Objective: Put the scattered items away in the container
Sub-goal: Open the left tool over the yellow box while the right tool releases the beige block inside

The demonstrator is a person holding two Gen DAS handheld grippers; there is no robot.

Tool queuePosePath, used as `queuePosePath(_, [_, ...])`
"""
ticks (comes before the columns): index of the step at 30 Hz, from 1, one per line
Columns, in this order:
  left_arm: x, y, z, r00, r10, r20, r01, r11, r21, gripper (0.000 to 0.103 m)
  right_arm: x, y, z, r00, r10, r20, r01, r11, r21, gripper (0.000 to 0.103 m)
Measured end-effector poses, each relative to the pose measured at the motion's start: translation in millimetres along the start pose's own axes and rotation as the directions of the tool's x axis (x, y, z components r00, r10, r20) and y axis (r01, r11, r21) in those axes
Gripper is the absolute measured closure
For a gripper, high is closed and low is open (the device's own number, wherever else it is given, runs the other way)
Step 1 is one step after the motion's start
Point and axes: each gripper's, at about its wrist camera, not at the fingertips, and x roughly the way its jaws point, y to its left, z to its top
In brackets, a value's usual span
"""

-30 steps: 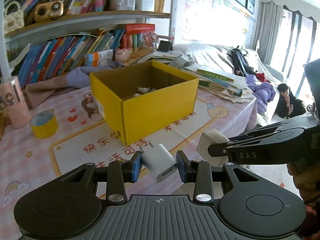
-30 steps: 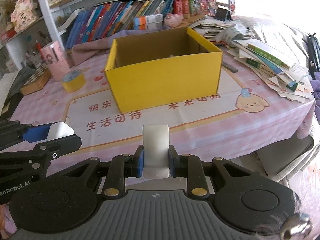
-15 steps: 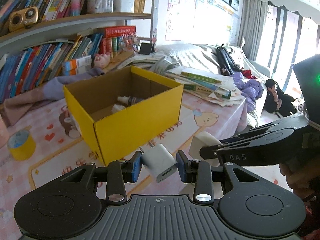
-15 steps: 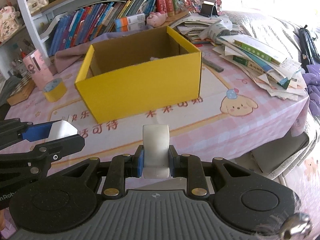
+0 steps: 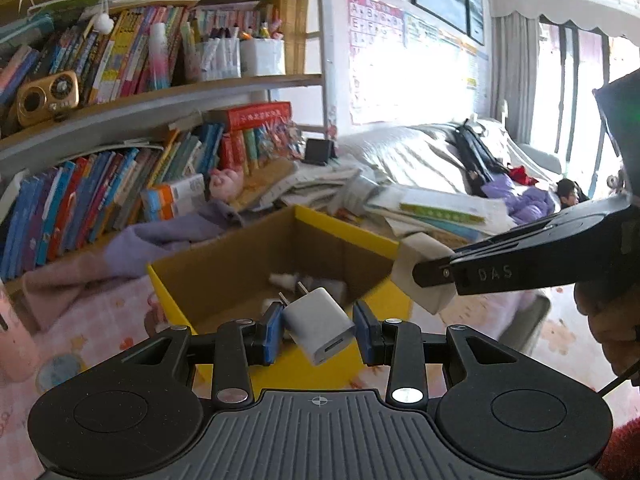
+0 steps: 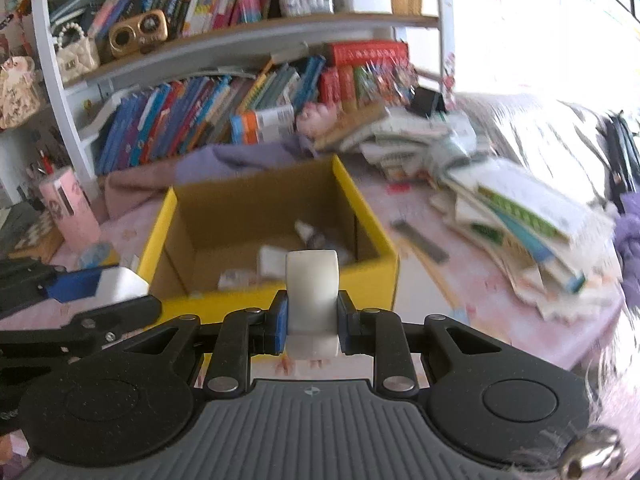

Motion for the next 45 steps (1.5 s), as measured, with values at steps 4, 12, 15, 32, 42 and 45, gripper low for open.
queuePosePath(4, [21.4,8.3,11.0,0.999,0.037,0.001,-0.037,0.999,-0.019,0.067,23.7,-3.0,25.7,0.999,0.033,0.011,-0.033,0.999,-0.043,0.081])
queuePosePath(12, [66.8,22.2,12.6,0.99,0.119,-0.074,-0.123,0.991,-0.052,0.067,84.4,-0.6,60.4,0.993,0.116,-0.035,-0.12,0.986,-0.12,0.081])
queuePosePath(15, [82.7,25.4,11.2,0.982,0.15,-0.115,-0.155,0.987,-0.037,0.067,113.9,5.0,67.4,0.985,0.155,-0.08,-0.165,0.977,-0.136,0.081])
queuePosePath(32, [129.0,30.6,4.1,0.935,0.229,-0.272,-0.241,0.97,-0.013,0.064,211.2,36.2,73.2,0.911,0.235,-0.34,-0.322,0.919,-0.227,0.08])
queuePosePath(42, [114.1,21.7,7.8,0.926,0.318,-0.202,-0.326,0.945,-0.004,0.03,210.2,32.8,76.5,0.919,0.247,-0.307,-0.321,0.921,-0.22,0.063])
queuePosePath(45, [104.4,21.5,10.2,0.924,0.335,-0.183,-0.343,0.939,-0.011,0.028,200.6,34.1,79.2,0.929,0.251,-0.273,-0.316,0.921,-0.229,0.057])
